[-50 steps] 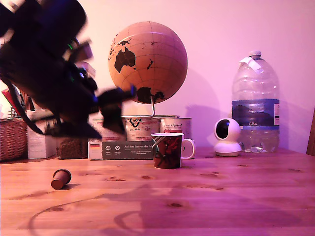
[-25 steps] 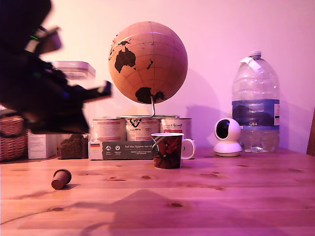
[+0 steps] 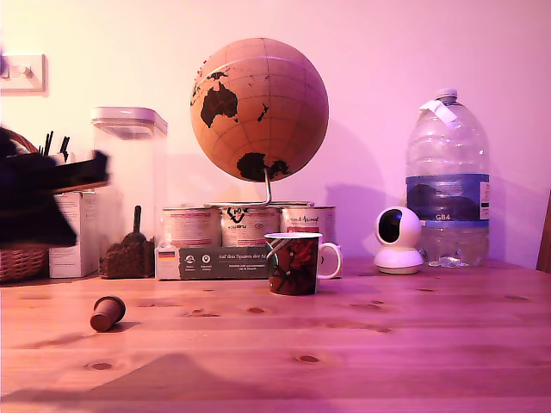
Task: Pick up the coffee capsules from the table one by one and drop them inside the nearest coffee cup
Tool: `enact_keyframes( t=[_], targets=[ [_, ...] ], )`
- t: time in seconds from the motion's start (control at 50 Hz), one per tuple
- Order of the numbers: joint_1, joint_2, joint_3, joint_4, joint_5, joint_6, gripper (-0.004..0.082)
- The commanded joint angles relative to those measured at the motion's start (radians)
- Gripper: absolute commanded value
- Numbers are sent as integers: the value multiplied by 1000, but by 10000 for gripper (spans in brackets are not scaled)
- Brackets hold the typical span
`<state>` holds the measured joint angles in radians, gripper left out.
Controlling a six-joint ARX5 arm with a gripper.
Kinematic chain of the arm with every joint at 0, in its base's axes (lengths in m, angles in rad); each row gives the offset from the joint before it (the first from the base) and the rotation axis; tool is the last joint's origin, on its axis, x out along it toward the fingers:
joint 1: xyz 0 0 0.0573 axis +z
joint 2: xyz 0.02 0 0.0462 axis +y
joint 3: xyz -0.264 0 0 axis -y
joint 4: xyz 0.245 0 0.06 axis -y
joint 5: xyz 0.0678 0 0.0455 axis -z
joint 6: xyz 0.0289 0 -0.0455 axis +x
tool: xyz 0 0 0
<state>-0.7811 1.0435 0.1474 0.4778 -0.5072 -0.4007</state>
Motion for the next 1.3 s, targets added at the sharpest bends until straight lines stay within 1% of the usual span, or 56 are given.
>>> enact_keyframes(
  t=[0.0,0.14,0.4,0.46,0.5,0.54,0.62,0.66,0.7,0.72,0.94,1.28],
  targets=[
    [-17,-22,-38,-7,-11,2,2],
    [-34,-51,-53,-61,-17,-2,2],
    [-34,-51,-53,-61,-17,-2,4],
    [-34,-51,-53,-59,-15,-2,21],
    [-34,-51,-53,-58,-15,-1,74],
    [-34,-51,-53,-58,-15,0,167],
    [-34,-51,-53,-57,-15,0,456],
    [-34,-51,-53,-57,-15,0,565],
    [-34,-51,-53,-56,-15,0,621],
    [-34,-51,-53,-54,-13,0,631],
    [-34,-18,-54,-2,-5,-2,634],
    [-32,51,-54,73,-5,-3,634]
  ],
)
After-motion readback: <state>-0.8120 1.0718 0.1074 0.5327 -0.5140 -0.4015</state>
